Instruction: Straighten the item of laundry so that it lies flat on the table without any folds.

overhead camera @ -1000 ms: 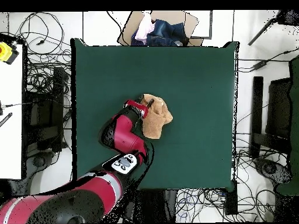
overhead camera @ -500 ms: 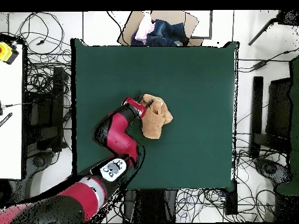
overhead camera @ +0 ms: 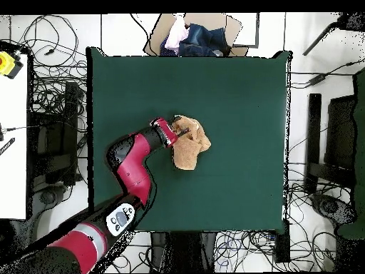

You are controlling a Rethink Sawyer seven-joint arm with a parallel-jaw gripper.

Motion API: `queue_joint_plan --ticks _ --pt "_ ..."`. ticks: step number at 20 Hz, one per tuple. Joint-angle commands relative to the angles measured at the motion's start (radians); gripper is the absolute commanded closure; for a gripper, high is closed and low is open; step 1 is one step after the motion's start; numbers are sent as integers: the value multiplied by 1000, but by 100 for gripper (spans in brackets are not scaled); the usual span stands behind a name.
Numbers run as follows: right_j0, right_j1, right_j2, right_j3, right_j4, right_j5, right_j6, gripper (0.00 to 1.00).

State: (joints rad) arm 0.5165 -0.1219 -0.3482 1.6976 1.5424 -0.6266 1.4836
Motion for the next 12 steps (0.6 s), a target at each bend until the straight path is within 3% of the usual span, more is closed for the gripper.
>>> queue_joint_plan --ticks 1,6,12 --pt "-30 22 199 -62 100 -75 -293 0" --pt "-41 36 175 -73 6 -34 -245 0" --pt "-50 40 165 -88 -31 -13 -240 0"
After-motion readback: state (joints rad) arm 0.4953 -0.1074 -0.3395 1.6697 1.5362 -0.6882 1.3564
